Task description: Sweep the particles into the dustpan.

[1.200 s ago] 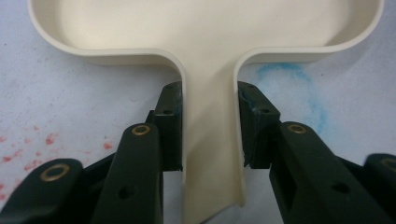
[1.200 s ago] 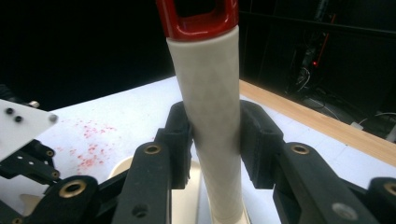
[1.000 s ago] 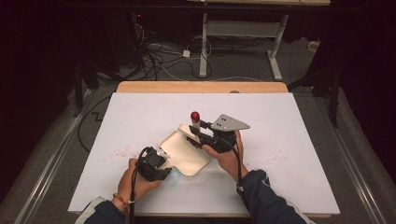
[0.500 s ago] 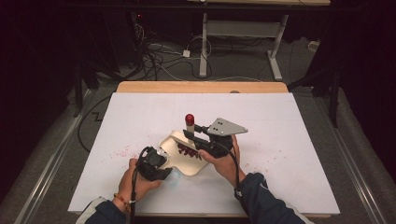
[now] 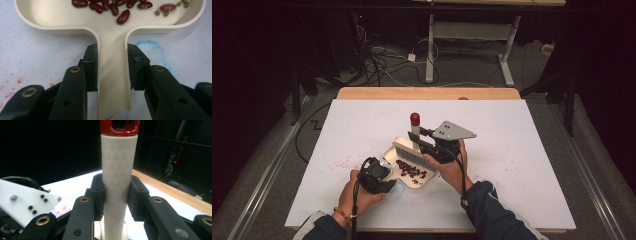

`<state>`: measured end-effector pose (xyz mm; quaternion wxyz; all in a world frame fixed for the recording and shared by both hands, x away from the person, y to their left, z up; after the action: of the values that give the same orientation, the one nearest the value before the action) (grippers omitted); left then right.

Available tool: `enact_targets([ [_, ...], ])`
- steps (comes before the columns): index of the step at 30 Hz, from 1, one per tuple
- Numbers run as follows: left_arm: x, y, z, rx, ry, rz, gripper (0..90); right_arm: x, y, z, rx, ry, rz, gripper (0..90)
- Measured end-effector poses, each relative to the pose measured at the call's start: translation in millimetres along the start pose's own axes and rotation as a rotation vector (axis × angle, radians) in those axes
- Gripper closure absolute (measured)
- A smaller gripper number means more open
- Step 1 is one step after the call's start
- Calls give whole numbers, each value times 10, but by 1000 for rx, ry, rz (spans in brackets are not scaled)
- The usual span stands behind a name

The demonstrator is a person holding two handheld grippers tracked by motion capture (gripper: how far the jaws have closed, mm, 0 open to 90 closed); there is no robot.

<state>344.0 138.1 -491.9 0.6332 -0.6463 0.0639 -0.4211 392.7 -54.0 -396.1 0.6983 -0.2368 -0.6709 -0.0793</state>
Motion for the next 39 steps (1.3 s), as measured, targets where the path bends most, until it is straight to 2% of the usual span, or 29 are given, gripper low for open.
enact_targets([
  [6,-14,-1,28,-13,8,-8,640,119,-173,-58,-15,-6,-40,701],
  [7,-20,0,31,-15,-1,-10,639,148,-220,-62,-22,-11,-45,701],
  [13,-62,-37,66,-9,30,-2,640,237,-481,-114,-57,-24,-55,701],
  [19,-173,-96,104,-24,48,10,640,159,-675,-177,-100,-17,-27,701],
  [21,-201,-113,95,-24,61,16,640,111,-731,-196,-131,-15,-15,702],
  [24,-232,-131,69,-28,71,16,640,5,-783,-219,-169,14,-3,701],
  [28,-267,-153,45,-34,81,20,640,-105,-760,-217,-223,5,42,701],
  [31,-279,-157,25,-35,84,24,640,-111,-702,-227,-238,-4,36,701],
  [33,-280,-162,12,-38,89,27,640,-99,-641,-261,-257,-27,31,702],
  [39,-272,-148,28,-51,79,34,640,-33,-323,-399,-246,-60,19,701],
])
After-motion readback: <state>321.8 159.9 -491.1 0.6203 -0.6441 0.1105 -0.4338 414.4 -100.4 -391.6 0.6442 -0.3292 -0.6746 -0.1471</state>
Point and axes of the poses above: each handheld gripper's, and its own axes: y roughly forward along the jaws, x roughly out of its top, z roughly to its left, the point moved 3 cm from there along y, roughly forward along the jaws, and after that the axes turned 11 degrees about x, right-handed, at the moved point
